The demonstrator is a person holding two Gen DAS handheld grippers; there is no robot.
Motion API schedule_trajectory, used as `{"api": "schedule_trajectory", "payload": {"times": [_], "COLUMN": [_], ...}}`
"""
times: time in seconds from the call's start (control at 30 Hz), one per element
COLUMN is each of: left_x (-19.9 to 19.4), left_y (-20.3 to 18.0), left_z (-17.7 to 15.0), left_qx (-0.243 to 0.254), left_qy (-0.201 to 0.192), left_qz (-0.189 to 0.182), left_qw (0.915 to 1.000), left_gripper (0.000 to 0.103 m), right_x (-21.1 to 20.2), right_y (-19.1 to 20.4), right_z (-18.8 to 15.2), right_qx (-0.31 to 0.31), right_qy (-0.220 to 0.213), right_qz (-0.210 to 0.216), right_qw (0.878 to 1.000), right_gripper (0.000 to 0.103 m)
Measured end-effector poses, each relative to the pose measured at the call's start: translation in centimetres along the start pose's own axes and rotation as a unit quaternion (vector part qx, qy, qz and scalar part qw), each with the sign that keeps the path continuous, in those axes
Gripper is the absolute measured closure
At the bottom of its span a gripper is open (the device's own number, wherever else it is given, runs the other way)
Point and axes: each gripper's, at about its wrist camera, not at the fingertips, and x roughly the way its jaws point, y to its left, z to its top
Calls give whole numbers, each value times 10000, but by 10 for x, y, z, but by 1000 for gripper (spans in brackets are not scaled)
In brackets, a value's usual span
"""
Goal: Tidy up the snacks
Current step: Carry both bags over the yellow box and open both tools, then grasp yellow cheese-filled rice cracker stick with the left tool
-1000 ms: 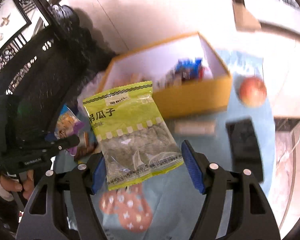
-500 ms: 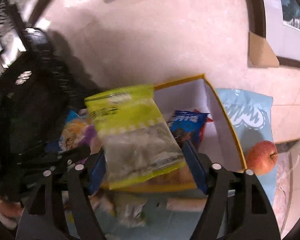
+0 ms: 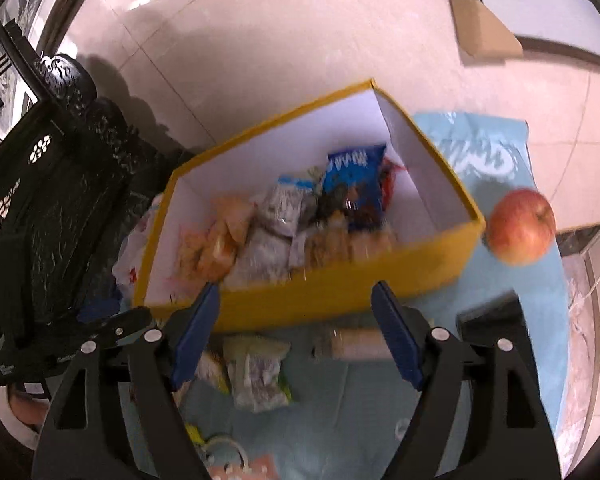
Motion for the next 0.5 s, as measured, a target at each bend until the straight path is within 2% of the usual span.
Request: {"api": "schedule_trajectory", "payload": {"times": [0.07,0.13,0.3,0.4,0.5], "left_x": [-3,-5,6,17,25], "left_y": [4,4,9,24,37], "left_z": [-21,-44,-110,-136,-150], "left_qx": [0,176,753,626,483], "left_qy": [128,209,493,755,818], "left_qz": [-69,-38,290,381,450], "left_qw": [9999,9996,9955,9944,9945], "left_gripper": [11,11,11,11,11], "right_x": [-2,-4,-7,-10,-14], "right_y": [-1,-5,-8,-7,-7], "right_z": [-14,-33,-80,-100,-115], "right_qx": [31,148,177,153,185], "right_qy": [137,272,606,769,915], "right_qz": [-6,7,-51,-72,-85], "right_qw": [9999,9995,9980,9969,9956], "right_gripper": [23,15,15,15,15]}}
